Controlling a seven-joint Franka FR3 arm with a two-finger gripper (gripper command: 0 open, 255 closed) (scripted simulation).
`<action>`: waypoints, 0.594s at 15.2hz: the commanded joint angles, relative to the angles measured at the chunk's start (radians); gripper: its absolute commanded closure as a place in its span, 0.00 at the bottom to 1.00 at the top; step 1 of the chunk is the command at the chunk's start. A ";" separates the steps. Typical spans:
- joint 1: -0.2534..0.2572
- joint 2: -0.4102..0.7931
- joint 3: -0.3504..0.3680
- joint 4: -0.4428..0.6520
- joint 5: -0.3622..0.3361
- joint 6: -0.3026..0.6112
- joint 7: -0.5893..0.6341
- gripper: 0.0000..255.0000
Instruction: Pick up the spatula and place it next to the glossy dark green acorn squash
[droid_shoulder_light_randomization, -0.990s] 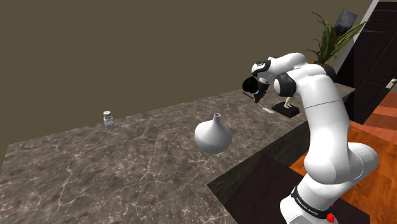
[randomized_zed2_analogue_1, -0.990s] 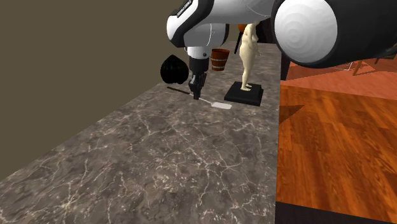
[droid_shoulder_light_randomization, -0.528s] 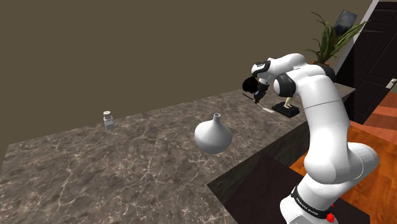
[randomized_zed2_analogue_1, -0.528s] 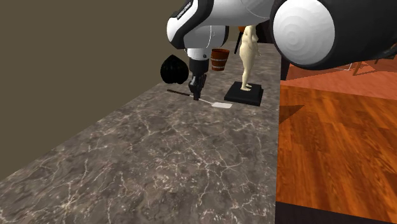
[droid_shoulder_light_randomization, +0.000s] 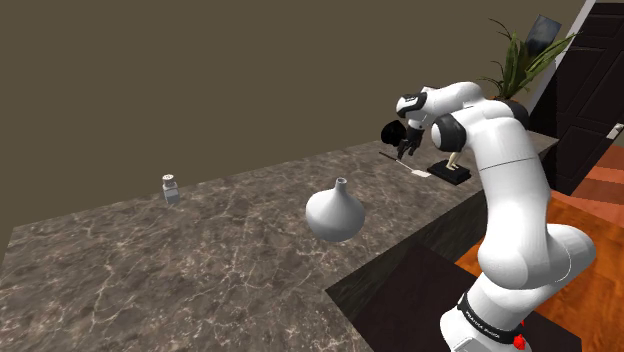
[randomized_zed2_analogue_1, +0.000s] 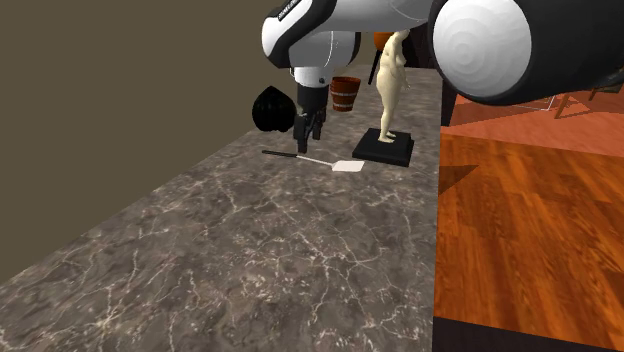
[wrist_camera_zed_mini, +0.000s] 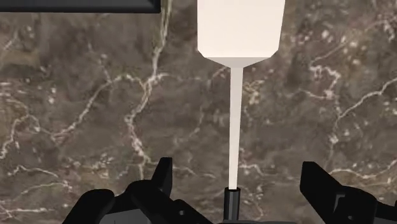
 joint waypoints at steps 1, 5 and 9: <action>0.003 -0.030 -0.010 0.008 -0.012 -0.037 0.005 0.00; 0.003 -0.039 -0.013 0.019 -0.017 -0.056 0.009 0.00; 0.003 -0.039 -0.013 0.019 -0.017 -0.056 0.009 0.00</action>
